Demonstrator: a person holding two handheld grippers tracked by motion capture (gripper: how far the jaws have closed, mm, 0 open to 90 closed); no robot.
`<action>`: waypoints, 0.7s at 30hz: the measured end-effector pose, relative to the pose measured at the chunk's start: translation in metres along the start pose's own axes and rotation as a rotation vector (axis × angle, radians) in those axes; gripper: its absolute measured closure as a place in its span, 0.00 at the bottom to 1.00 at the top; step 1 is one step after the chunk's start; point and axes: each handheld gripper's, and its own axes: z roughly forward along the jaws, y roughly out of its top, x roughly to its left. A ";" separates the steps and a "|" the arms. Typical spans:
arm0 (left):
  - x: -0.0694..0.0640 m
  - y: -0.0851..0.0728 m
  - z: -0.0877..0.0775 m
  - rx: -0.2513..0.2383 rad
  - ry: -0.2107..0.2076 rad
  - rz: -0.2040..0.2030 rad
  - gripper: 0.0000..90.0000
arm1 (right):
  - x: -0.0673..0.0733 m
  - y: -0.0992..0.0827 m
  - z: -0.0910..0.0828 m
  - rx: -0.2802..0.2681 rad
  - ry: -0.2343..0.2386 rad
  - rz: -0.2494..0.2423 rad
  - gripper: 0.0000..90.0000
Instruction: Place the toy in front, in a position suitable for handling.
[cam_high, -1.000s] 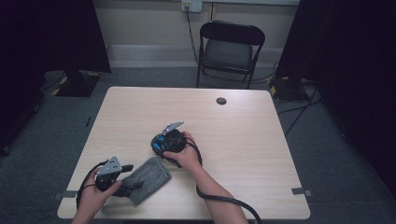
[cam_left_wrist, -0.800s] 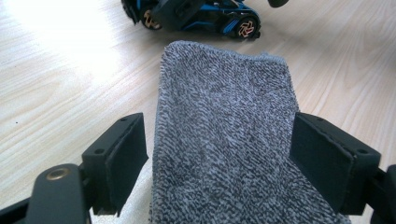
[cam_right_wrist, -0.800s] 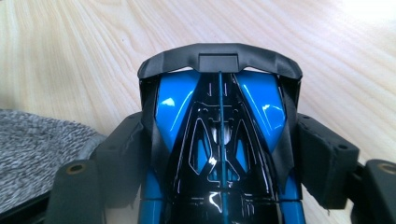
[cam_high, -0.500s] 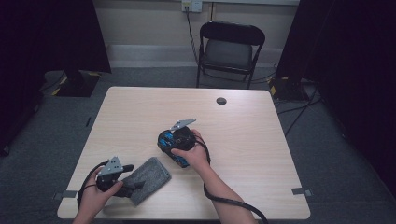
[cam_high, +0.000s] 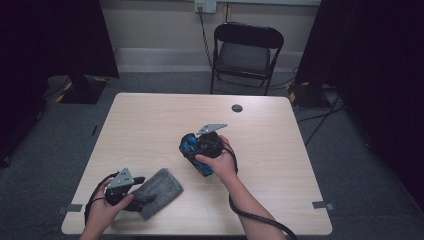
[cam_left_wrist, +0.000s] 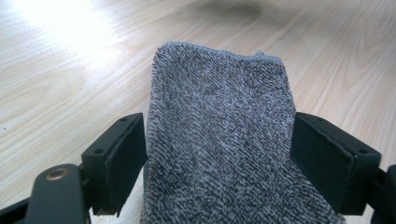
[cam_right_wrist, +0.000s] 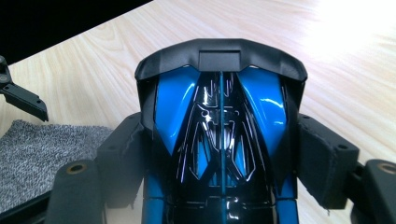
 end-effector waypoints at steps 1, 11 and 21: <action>0.000 0.000 0.000 -0.002 0.000 -0.002 0.21 | -0.002 0.000 -0.003 -0.005 -0.007 0.000 0.28; -0.002 0.002 0.003 0.000 -0.007 0.002 0.21 | -0.021 -0.007 -0.034 -0.012 -0.064 0.020 0.28; -0.004 0.004 0.005 0.001 -0.011 0.005 0.20 | -0.048 -0.026 -0.054 0.042 -0.141 0.025 0.28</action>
